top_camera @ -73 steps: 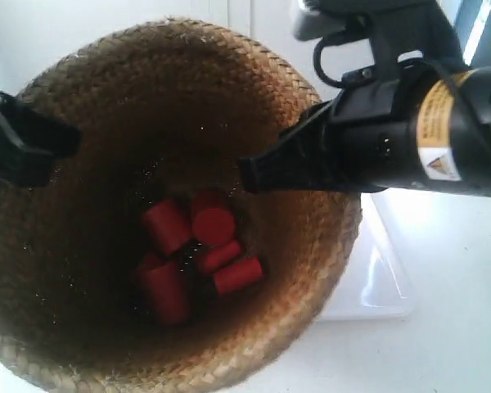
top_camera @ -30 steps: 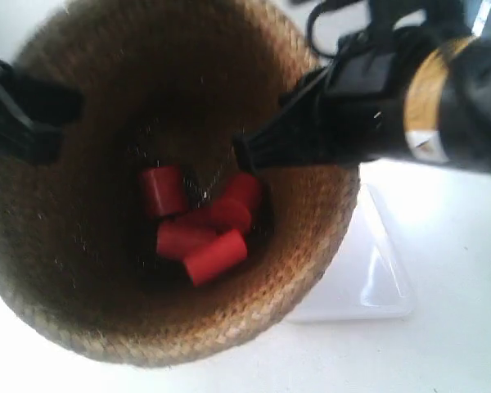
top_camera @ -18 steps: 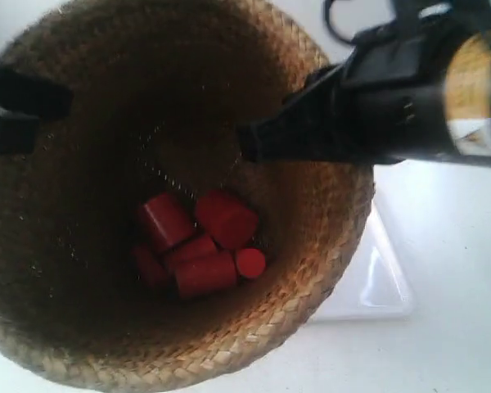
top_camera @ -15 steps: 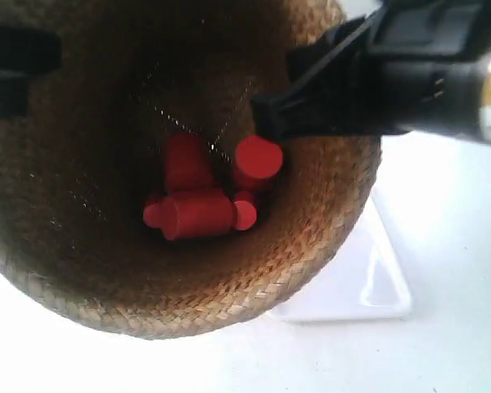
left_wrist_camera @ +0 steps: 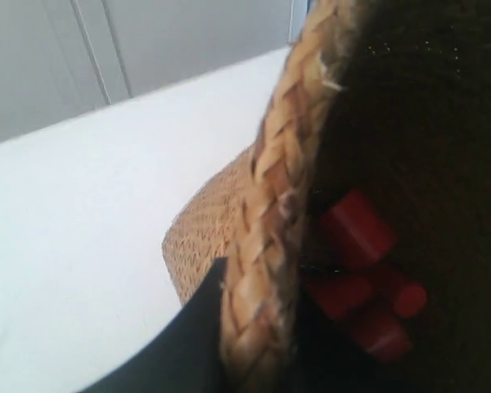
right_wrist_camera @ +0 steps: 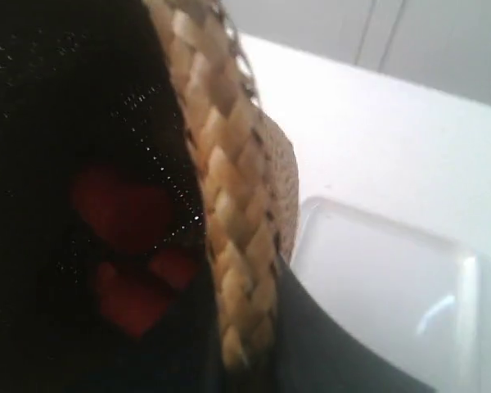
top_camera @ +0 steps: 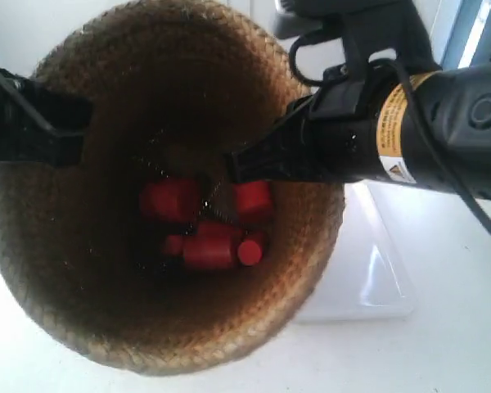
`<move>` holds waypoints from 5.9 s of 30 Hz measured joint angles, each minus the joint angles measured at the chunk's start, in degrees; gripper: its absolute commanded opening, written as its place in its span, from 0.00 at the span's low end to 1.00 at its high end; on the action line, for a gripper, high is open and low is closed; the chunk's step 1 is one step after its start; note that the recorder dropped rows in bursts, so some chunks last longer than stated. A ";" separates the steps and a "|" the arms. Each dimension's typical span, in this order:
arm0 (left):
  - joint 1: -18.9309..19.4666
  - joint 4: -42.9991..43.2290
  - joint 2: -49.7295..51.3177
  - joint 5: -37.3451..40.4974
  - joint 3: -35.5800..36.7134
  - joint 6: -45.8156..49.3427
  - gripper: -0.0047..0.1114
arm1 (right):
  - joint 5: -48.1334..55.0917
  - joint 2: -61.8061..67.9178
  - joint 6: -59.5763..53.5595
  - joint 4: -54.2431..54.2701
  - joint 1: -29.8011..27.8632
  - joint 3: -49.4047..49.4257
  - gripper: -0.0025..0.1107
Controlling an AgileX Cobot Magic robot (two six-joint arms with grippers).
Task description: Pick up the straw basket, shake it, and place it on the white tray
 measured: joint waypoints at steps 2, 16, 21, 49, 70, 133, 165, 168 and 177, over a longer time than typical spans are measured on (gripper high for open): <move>-1.27 0.00 -2.06 3.15 -1.02 0.19 0.04 | -0.50 -2.02 -3.98 5.32 1.92 -0.52 0.02; -3.98 0.81 -7.08 2.67 -3.36 3.39 0.04 | -5.21 -6.45 -8.03 5.15 3.37 -2.99 0.02; -3.06 1.61 -1.37 -2.21 -0.91 2.58 0.04 | -0.75 -0.17 -5.34 -2.01 0.42 -2.73 0.02; -4.65 1.67 -2.82 3.62 -2.02 -0.26 0.04 | 2.30 -2.20 -4.22 1.94 5.05 -1.77 0.02; -1.87 4.11 1.88 4.43 -3.13 -7.17 0.04 | 7.84 1.76 7.89 -11.23 8.07 -0.28 0.02; -9.49 18.86 -5.03 8.41 -6.86 -15.54 0.04 | 0.37 -4.91 -3.85 -4.92 7.19 -2.63 0.02; -7.23 18.35 0.63 11.00 -8.02 -19.80 0.04 | 1.56 -3.14 -11.29 6.35 1.88 -2.83 0.02; -7.23 18.35 0.63 11.00 -8.02 -19.80 0.04 | 1.56 -3.14 -11.29 6.35 1.88 -2.83 0.02; -8.13 18.04 -0.37 11.28 -8.16 -18.64 0.04 | 2.34 -3.83 -12.00 8.73 2.95 -3.69 0.02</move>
